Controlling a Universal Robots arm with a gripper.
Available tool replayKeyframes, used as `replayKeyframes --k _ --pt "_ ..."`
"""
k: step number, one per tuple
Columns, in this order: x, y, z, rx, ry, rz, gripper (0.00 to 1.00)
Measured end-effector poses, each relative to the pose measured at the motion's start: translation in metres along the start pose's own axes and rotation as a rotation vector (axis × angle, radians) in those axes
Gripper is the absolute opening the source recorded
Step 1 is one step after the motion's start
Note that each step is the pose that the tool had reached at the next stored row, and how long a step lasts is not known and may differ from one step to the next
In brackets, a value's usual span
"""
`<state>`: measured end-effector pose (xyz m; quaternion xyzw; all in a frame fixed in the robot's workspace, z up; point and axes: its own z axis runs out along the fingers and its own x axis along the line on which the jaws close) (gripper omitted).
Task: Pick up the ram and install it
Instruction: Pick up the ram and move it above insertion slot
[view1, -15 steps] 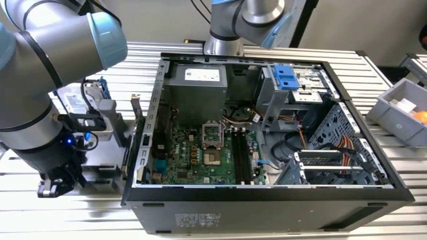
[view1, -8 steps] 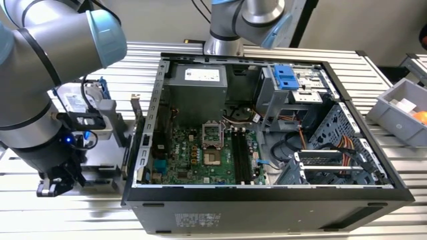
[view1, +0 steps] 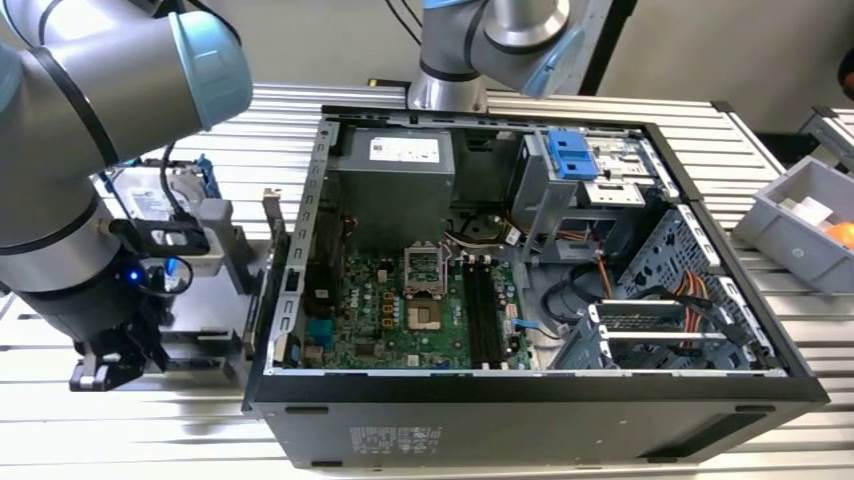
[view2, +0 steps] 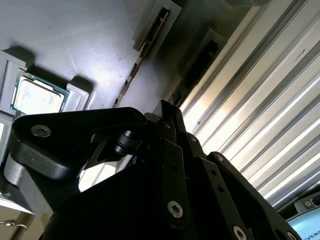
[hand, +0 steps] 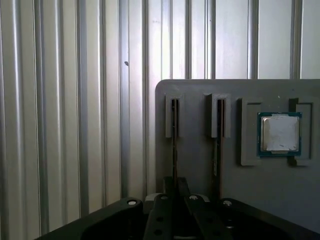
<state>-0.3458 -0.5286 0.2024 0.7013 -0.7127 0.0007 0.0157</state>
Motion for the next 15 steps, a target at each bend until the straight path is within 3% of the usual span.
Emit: replayKeyframes --k 15 --pt "0.0004 0.0003 -0.0162 -0.0001 0.0001 0.000 0.00"
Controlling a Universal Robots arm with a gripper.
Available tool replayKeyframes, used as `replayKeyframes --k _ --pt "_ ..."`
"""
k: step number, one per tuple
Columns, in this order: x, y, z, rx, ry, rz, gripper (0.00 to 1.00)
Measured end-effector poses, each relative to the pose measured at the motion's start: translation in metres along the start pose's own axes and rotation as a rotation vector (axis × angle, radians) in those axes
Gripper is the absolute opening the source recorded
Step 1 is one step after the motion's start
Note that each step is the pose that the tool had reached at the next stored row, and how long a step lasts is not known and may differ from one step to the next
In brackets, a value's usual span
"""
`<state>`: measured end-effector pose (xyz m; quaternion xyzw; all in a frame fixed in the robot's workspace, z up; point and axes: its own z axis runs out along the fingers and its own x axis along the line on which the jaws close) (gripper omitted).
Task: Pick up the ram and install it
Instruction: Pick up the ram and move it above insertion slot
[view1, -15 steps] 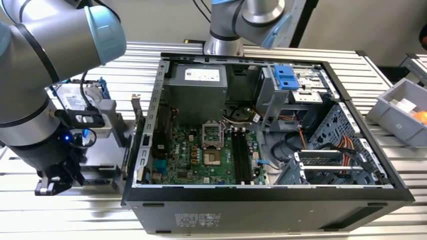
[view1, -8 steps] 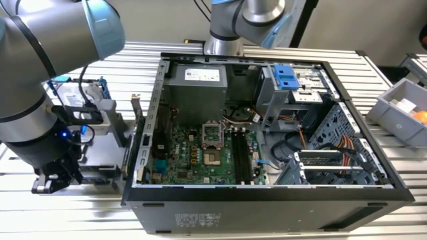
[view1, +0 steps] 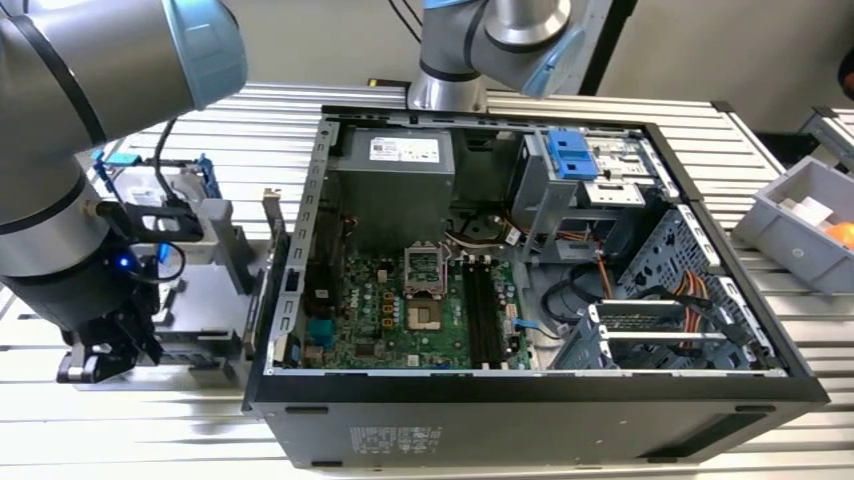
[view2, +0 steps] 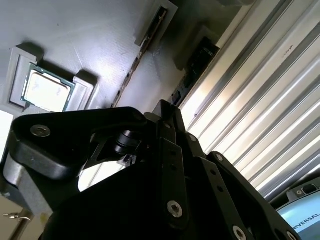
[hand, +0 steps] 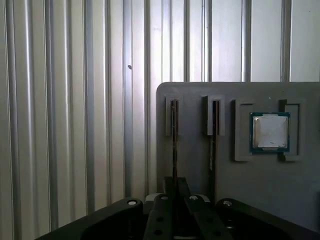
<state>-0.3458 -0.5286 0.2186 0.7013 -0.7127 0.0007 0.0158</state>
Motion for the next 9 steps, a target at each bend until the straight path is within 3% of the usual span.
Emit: replayKeyframes --k 9 --pt "0.0002 0.0002 -0.0070 0.0001 -0.0001 0.000 0.00"
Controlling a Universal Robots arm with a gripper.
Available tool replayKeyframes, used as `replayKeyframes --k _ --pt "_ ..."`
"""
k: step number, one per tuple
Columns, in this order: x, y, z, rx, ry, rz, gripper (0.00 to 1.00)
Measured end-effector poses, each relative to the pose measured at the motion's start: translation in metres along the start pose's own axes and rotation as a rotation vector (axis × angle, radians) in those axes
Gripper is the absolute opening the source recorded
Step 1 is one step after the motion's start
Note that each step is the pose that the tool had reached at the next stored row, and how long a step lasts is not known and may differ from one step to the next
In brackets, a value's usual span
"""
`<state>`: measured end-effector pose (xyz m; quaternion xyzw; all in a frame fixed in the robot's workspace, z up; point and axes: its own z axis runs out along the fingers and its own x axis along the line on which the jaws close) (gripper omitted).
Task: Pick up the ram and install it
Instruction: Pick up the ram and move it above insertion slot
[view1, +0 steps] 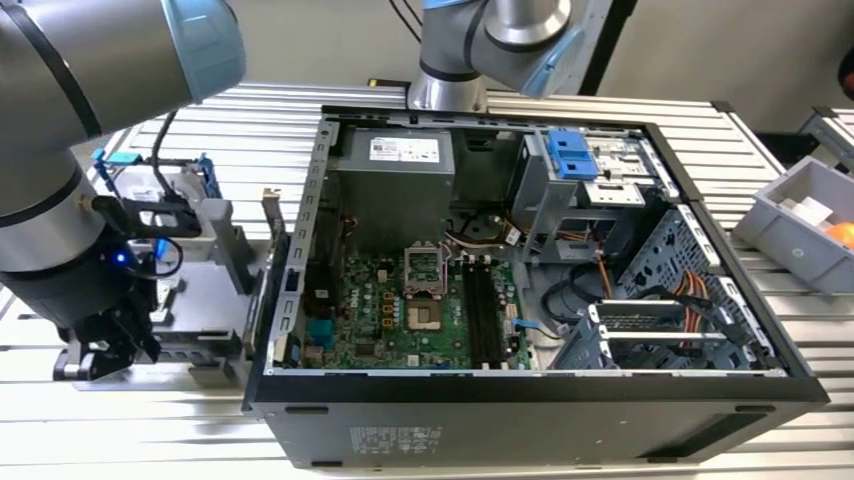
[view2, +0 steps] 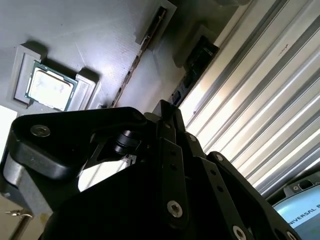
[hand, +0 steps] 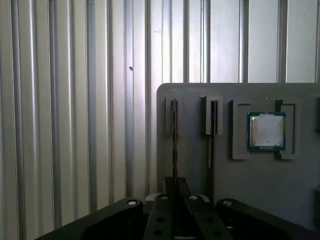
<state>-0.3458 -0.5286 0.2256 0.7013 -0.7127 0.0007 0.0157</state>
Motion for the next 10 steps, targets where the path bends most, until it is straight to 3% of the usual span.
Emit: replayKeyframes --k 10 --pt "0.0003 0.0003 -0.0131 0.0000 0.0000 0.000 0.00"
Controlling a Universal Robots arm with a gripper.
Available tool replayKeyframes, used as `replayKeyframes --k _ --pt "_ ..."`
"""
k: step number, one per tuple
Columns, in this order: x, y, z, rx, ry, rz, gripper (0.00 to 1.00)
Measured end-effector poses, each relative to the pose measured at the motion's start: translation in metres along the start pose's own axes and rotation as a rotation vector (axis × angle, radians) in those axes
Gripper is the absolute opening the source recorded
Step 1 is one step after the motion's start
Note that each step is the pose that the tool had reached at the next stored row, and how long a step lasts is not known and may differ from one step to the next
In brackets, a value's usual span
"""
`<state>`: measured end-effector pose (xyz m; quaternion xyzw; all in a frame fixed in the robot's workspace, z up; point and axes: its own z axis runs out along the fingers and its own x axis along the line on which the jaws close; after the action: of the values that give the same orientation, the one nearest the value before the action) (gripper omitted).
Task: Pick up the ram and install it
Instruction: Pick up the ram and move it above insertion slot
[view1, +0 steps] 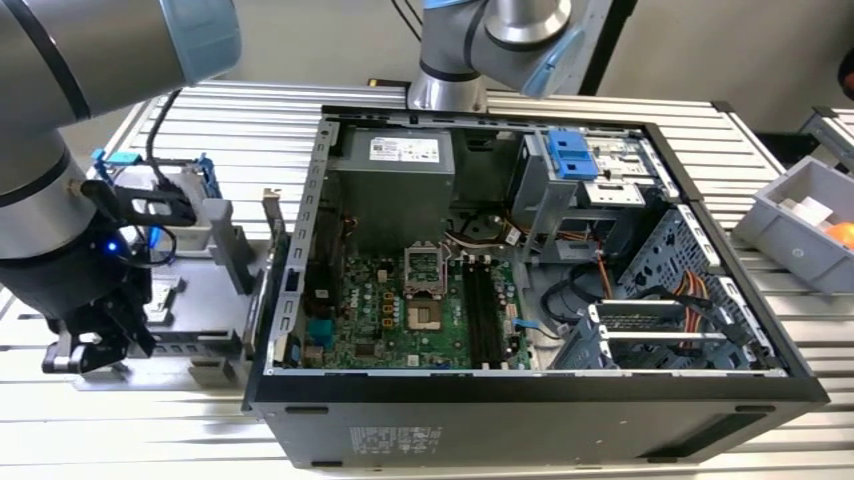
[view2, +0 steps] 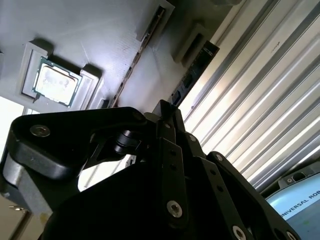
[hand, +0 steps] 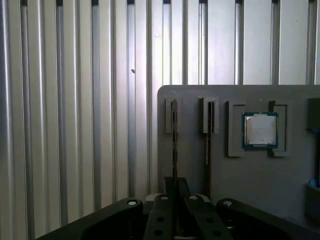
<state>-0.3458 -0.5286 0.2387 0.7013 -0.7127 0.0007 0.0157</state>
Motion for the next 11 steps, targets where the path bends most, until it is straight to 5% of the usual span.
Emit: replayKeyframes --k 11 --pt "0.0003 0.0003 -0.0143 0.0001 -0.0001 0.000 0.00"
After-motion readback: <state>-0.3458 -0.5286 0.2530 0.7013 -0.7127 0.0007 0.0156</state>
